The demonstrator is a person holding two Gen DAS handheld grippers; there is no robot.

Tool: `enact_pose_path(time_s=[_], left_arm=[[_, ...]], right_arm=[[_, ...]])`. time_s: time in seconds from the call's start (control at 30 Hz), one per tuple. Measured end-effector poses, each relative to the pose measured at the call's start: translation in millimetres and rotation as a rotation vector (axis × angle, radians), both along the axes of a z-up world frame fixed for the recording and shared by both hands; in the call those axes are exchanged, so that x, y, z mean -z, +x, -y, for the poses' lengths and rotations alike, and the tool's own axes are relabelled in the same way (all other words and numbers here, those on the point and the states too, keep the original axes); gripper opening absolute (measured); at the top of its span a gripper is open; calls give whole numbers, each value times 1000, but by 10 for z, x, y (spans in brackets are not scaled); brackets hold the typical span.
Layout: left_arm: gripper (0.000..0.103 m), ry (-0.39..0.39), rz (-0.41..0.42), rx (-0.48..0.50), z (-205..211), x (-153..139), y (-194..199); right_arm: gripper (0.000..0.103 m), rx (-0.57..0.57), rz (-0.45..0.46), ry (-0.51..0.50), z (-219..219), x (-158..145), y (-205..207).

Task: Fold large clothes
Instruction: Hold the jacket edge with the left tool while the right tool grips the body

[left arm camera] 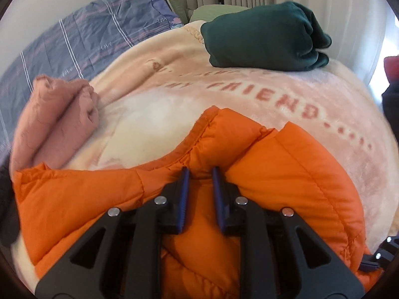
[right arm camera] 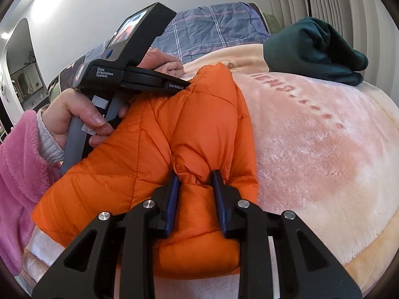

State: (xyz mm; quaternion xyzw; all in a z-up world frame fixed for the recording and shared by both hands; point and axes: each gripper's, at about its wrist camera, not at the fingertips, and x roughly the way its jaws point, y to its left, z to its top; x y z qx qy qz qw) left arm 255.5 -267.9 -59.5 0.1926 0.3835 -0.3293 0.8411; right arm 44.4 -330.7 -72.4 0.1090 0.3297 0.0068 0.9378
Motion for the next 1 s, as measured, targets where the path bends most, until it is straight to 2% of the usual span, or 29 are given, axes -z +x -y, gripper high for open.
enact_pose_path(time_s=[0.17, 1.0], left_arm=[[20, -36, -31, 5, -13, 48, 50], [20, -76, -73, 10, -27, 105, 117]], right_arm=[[28, -6, -2, 5, 15, 6, 14], [30, -28, 4, 21, 78, 30, 72]])
